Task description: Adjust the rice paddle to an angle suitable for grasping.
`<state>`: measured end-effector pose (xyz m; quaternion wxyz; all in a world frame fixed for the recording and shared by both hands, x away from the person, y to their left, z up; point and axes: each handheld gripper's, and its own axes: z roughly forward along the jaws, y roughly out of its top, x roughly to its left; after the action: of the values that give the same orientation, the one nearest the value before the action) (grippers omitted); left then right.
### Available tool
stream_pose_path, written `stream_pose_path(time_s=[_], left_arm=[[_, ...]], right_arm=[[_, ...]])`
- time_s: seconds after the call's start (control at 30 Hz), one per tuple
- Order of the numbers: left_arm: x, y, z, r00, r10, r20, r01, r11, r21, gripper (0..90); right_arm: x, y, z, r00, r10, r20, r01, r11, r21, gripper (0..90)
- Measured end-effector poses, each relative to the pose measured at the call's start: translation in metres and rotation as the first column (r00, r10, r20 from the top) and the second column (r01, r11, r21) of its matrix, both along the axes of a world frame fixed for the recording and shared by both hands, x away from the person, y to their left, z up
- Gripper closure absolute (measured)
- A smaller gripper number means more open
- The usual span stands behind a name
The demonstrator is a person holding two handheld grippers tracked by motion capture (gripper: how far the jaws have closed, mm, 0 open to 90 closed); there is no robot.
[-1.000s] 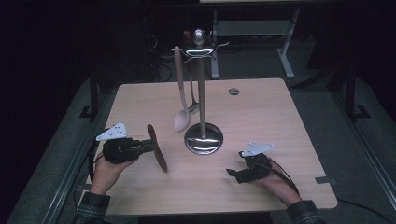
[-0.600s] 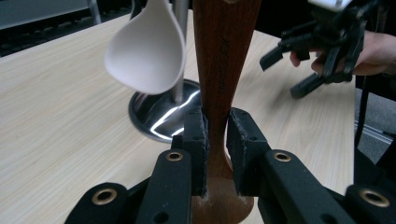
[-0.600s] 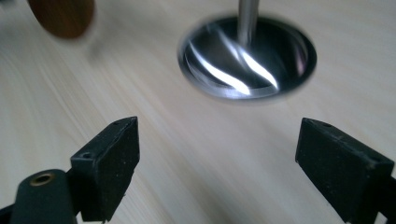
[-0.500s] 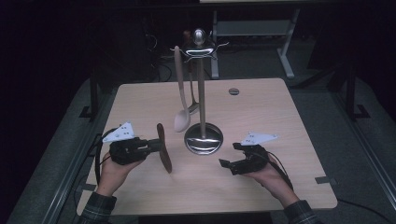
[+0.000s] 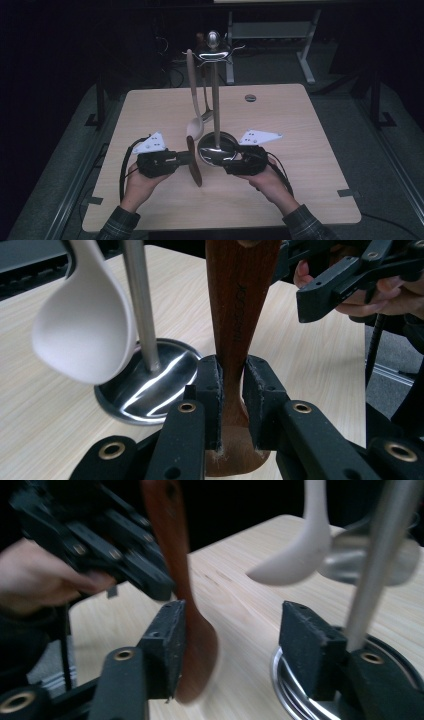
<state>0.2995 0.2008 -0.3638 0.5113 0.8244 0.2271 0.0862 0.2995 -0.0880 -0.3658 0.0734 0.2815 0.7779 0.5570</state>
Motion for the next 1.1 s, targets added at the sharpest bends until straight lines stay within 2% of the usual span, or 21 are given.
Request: stream_pose_path(time_s=[0.17,0.33,0.47,0.57,0.8,1.07,1.1], left_arm=[[0.000,-0.012,0.000,1.0000,0.008,0.001,-0.008,1.0000,0.004,77.8],[0.000,-0.020,0.001,0.9999,0.014,0.005,-0.014,0.9999,0.006,77.9],[-0.001,-0.024,0.001,0.9999,0.014,0.008,-0.015,0.9998,0.010,77.8],[-0.002,-0.026,0.000,0.9998,0.014,0.014,-0.014,0.9998,0.014,77.8],[-0.003,-0.026,0.000,0.9996,0.024,0.017,-0.024,0.9996,0.010,77.8],[-0.002,-0.025,0.001,0.9997,0.020,0.011,-0.020,0.9998,0.005,76.4],[-0.001,-0.024,0.000,0.9999,0.012,0.001,-0.012,0.9998,0.014,70.8]], right_arm=[[-0.002,0.011,0.008,0.9997,0.023,0.007,-0.023,0.999,0.028,49.0],[0.001,0.022,0.013,0.9997,0.018,0.016,-0.019,0.999,0.044,51.9],[0.003,0.030,0.013,0.9995,0.022,0.023,-0.023,0.999,0.040,55.1],[0.004,0.035,0.012,0.9998,0.015,0.016,-0.016,0.999,0.034,60.7],[0.004,0.035,0.012,0.9997,-0.001,0.023,0.000,1.000,0.029,72.4],[0.003,0.034,0.012,0.9993,-0.014,0.035,0.013,0.999,0.036,74.9],[0.003,0.034,0.012,0.9991,-0.014,0.039,0.013,0.999,0.037,75.3]])
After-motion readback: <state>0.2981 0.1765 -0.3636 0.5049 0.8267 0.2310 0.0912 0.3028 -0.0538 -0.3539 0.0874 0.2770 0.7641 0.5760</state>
